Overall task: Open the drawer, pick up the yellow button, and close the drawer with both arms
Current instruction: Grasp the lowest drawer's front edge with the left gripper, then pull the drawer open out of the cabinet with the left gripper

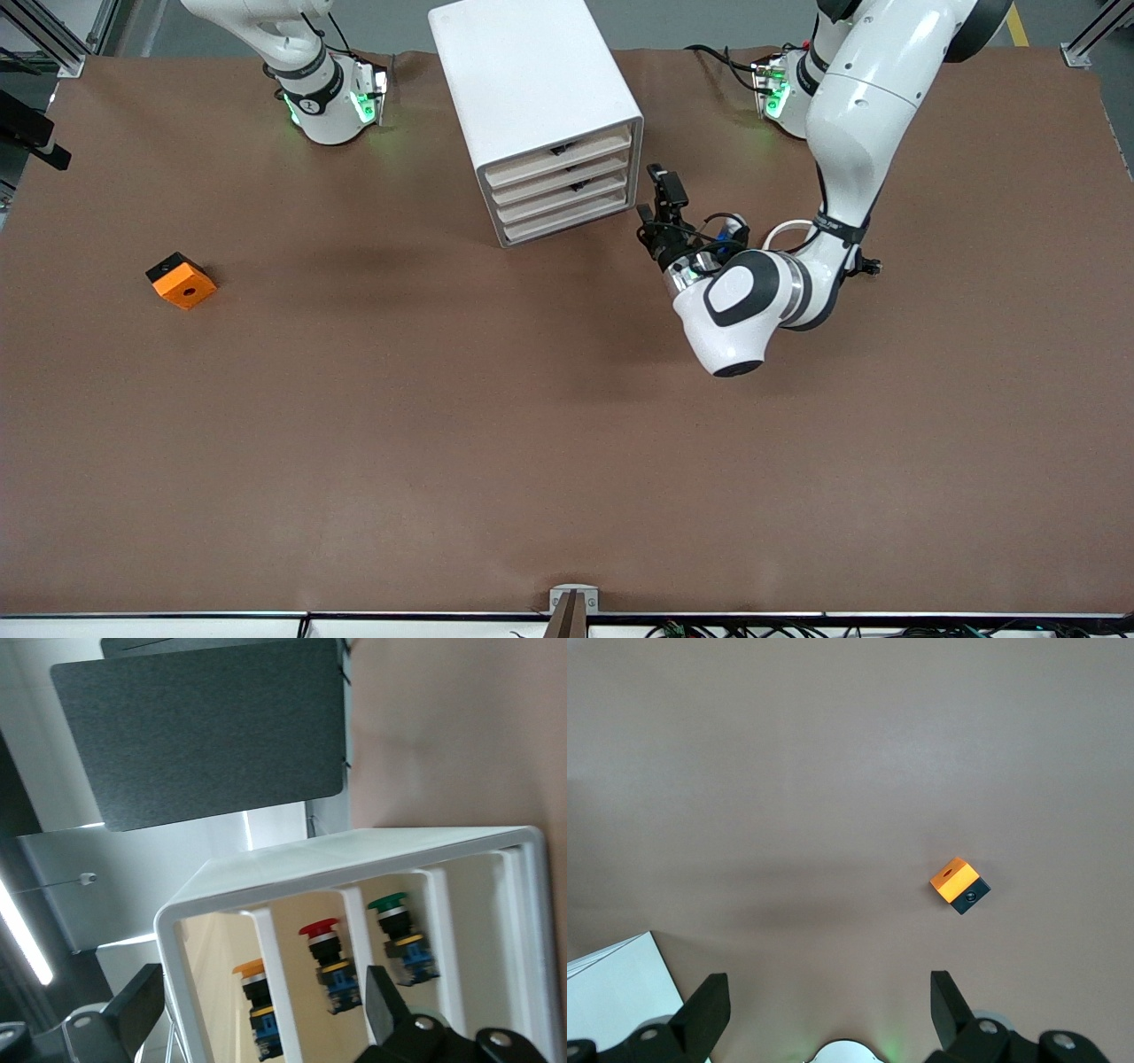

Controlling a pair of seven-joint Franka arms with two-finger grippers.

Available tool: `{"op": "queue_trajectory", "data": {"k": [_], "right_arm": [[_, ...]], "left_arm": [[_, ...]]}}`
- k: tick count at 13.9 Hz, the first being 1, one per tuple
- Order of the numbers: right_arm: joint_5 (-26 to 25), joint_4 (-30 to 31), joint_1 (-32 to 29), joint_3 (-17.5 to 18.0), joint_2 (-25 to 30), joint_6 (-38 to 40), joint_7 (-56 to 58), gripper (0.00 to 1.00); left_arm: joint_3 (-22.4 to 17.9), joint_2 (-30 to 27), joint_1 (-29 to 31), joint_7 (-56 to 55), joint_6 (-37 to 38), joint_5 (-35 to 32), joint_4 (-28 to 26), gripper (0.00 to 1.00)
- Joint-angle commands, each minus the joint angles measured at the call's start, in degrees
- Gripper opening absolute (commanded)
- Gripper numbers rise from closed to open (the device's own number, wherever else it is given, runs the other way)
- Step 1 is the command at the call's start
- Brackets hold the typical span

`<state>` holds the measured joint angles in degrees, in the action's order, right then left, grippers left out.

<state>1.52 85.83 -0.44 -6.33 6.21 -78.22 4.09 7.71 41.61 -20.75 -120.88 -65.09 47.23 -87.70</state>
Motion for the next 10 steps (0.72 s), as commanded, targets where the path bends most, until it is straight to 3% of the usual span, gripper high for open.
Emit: {"op": "queue_trajectory", "data": {"k": [1,2,3,4,10], "right_arm": [[0.7,0.0,-0.2,0.1,0.7,0.4,-0.7,1.00],[0.7,0.0,-0.2,0.1,0.7,0.4,-0.7,1.00],[0.7,0.0,-0.2,0.1,0.7,0.4,-0.7,1.00],[0.7,0.0,-0.2,0.1,0.7,0.4,-0.7,1.00],[0.7,0.0,-0.2,0.1,0.7,0.5,-0.7,1.00]], "left_arm": [[1.3,-0.2,0.2,-1.9,0.8,1.8,-0.9,0.95],[1.3,-0.1,-0.3,-1.9,0.8,1.9,-1.0,0.84],[1.3,0.0,-0.9,-2.2,0.8,1.9,-1.1,0.62],[1.3,0.5,-1.2,-2.9,0.7,2.0,-1.3,0.47],[1.2,1.5,-4.3,-4.4,0.1,4.2,-1.4,0.43]]}}
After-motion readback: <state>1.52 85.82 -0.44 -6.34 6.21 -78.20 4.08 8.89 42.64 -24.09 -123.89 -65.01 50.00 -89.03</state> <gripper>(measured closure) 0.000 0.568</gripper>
